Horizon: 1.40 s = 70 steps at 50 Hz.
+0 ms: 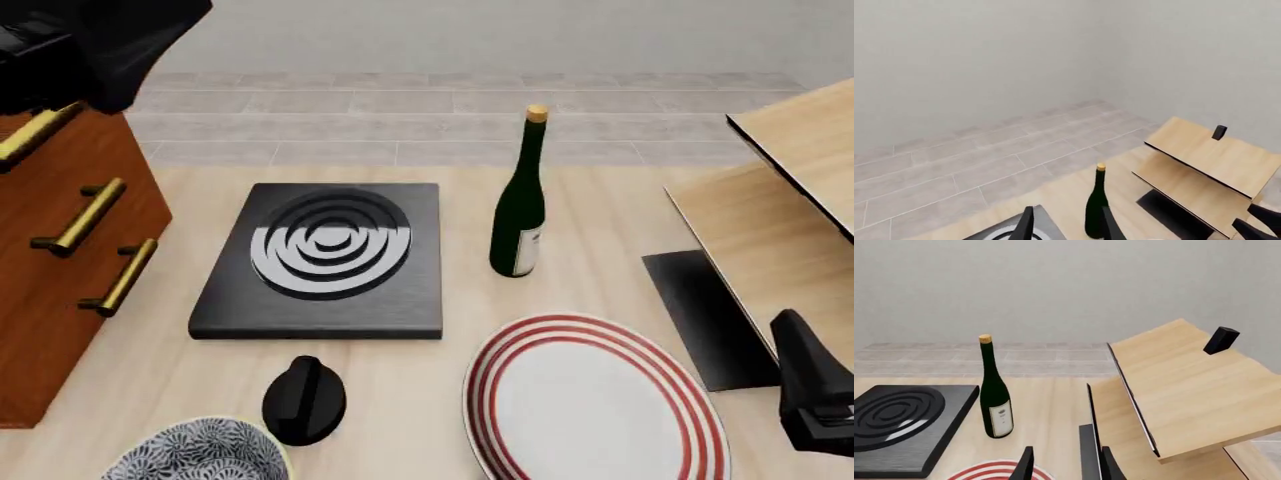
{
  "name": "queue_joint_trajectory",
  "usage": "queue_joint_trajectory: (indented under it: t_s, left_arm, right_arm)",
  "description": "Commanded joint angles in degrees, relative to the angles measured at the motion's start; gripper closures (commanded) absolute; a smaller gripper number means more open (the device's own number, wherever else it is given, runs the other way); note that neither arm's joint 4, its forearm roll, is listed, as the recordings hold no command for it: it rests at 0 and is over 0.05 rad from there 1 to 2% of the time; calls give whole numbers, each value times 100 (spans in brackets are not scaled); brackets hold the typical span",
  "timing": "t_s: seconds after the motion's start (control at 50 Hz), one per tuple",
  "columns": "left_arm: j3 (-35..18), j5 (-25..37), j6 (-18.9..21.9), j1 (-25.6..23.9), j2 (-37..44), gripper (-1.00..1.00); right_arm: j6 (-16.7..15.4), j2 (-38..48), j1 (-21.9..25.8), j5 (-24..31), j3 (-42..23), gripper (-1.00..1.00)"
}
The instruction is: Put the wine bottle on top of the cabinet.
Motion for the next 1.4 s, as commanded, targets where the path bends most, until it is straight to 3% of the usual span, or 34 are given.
queue_joint_trajectory:
  t_s: [0.02,0.12,0.14,0.36,0.4,0.5,0.62,0.66,0.8,0.84,0.9,1.4]
  left_arm:
    - [-143,-203,-108,-218,527,-100]
    - [-68,-408,-144,-289,834,-100]
    - [-74,-429,-378,-247,987,-100]
    - [-138,-676,-291,-347,1442,-100]
    - [-236,-645,-73,-416,1589,-100]
    - [-486,-594,-58,-496,1782,-100]
    - [-668,-607,-251,-742,2065,-100]
    - [-746,-603,-94,-763,2161,-100]
    - [-974,-582,-114,-779,2350,-100]
    - [-974,-602,-419,-807,2392,-100]
    - [-972,-663,-270,-798,2492,-100]
    - [-1387,-756,-282,-842,3369,-100]
  right_arm:
    - [-36,-78,4,40,-4,-100]
    - [21,48,-1,-21,-2,-100]
    - [-24,-46,3,23,-3,-100]
    - [9,62,1,-49,-1,-100]
    - [17,98,0,-76,0,-100]
    - [11,44,0,-26,-4,-100]
    - [-18,22,3,-44,1,-100]
    - [17,94,0,-71,-1,-100]
    - [14,81,1,-64,1,-100]
    - [-8,33,3,-45,1,-100]
    - [-7,22,2,-30,1,-100]
    - [1,2,2,-4,0,-100]
